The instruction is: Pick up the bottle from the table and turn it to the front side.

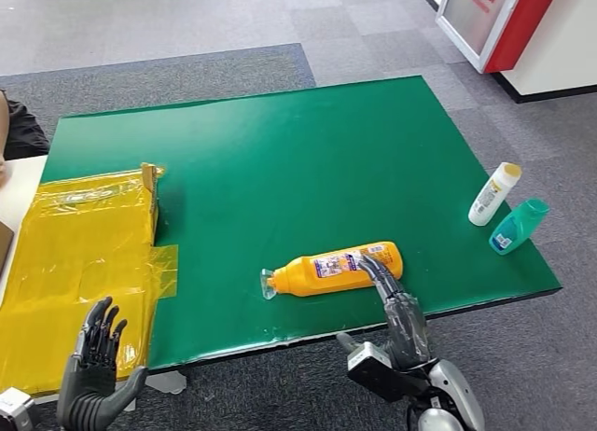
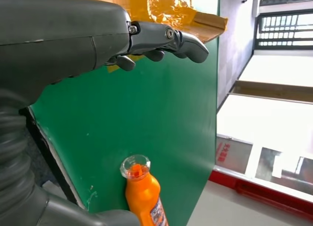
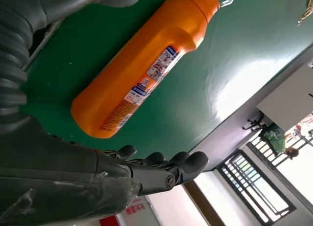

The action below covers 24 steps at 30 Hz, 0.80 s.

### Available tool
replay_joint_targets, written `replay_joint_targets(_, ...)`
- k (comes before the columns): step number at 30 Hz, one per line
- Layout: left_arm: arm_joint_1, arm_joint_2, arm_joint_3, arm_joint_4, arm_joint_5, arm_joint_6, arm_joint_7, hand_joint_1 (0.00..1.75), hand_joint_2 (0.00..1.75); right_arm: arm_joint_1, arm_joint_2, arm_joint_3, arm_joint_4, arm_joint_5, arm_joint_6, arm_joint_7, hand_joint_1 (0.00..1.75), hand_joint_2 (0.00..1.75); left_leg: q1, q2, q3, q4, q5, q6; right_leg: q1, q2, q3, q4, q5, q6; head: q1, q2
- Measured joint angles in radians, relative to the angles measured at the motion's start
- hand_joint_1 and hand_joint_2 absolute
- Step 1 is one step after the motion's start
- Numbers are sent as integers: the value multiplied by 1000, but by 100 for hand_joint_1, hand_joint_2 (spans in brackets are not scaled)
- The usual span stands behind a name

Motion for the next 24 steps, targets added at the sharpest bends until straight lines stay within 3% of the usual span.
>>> replay_joint_targets(3, -18, 0, 7, 15, -7, -7, 18, 0, 175, -40, -46, -3, 11, 78, 69, 72, 0, 175, 0, 0, 0, 0, 0, 1, 0, 0, 0, 0, 0, 1, 0, 0)
replay_joint_targets(6, -38, 1, 16, 33, -8, -13, 21, 0, 175, -84, -86, -17, 27, 89, 101, 80, 0, 175, 0, 0, 0, 0, 1, 2, -1, 0, 0, 0, 1, 1, 0, 0)
replay_joint_targets(15, -59, 1, 23, 59, -17, -16, 28, 0, 175, -132, -128, -23, 58, 157, 138, 108, 0, 175, 0, 0, 0, 0, 2, 2, -1, 0, 0, 0, 2, 2, 0, 0)
replay_joint_targets(24, -132, 26, 24, 113, -39, -12, 44, 0, 175, -431, -244, 10, 252, 154, 399, 159, 0, 175, -2, 0, -2, 0, 7, 4, -2, 0, -1, 0, 7, 4, 0, 0)
